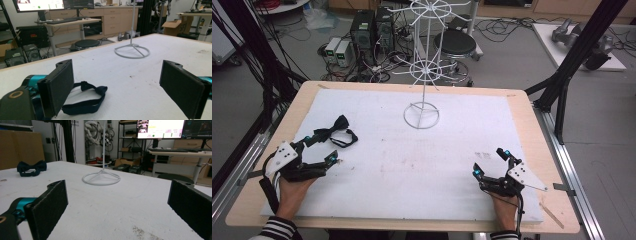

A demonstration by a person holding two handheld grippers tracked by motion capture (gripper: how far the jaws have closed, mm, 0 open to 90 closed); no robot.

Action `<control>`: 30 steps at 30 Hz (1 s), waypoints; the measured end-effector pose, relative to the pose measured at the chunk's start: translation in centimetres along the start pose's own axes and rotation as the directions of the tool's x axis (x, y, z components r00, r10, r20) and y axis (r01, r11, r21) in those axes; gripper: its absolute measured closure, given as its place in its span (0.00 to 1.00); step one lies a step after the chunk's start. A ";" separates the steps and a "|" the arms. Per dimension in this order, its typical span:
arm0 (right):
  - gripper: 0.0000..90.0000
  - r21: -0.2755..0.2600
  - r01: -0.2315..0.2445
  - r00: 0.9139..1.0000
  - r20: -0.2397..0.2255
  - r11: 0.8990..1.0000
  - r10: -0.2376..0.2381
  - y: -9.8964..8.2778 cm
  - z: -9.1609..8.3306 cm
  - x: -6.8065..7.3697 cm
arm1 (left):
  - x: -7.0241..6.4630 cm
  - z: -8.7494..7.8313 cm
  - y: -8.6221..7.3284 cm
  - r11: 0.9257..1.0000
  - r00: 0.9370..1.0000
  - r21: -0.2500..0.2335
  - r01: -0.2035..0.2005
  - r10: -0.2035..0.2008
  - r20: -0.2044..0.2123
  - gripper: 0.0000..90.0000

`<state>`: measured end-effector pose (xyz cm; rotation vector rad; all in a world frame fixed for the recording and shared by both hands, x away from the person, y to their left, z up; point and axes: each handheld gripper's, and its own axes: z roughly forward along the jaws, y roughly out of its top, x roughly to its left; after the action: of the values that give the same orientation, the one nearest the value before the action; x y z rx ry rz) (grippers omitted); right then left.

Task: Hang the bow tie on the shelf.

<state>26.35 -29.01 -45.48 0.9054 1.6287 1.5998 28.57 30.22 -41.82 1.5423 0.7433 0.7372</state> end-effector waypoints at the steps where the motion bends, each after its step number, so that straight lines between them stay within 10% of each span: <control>1: 0.02 0.000 0.000 1.000 -0.001 1.000 0.000 0.0 0.0 0.0 | 0.1 0.1 0.3 1.000 1.000 0.008 -0.008 0.008 0.002 0.14; 17: 0.02 -0.002 -0.010 1.000 0.001 1.000 0.010 0.0 -0.1 0.0 | 2.0 3.4 3.6 0.975 0.994 0.198 -0.101 0.090 0.062 0.15; 30: 0.02 -0.004 -0.011 1.000 0.002 1.000 0.011 0.0 -0.1 0.0 | 3.4 6.0 4.0 0.890 0.987 0.430 -0.154 0.117 0.112 0.21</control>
<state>26.29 -29.06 -45.50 0.9152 1.6213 1.6091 35.55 29.07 -38.27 2.0402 0.7789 0.6273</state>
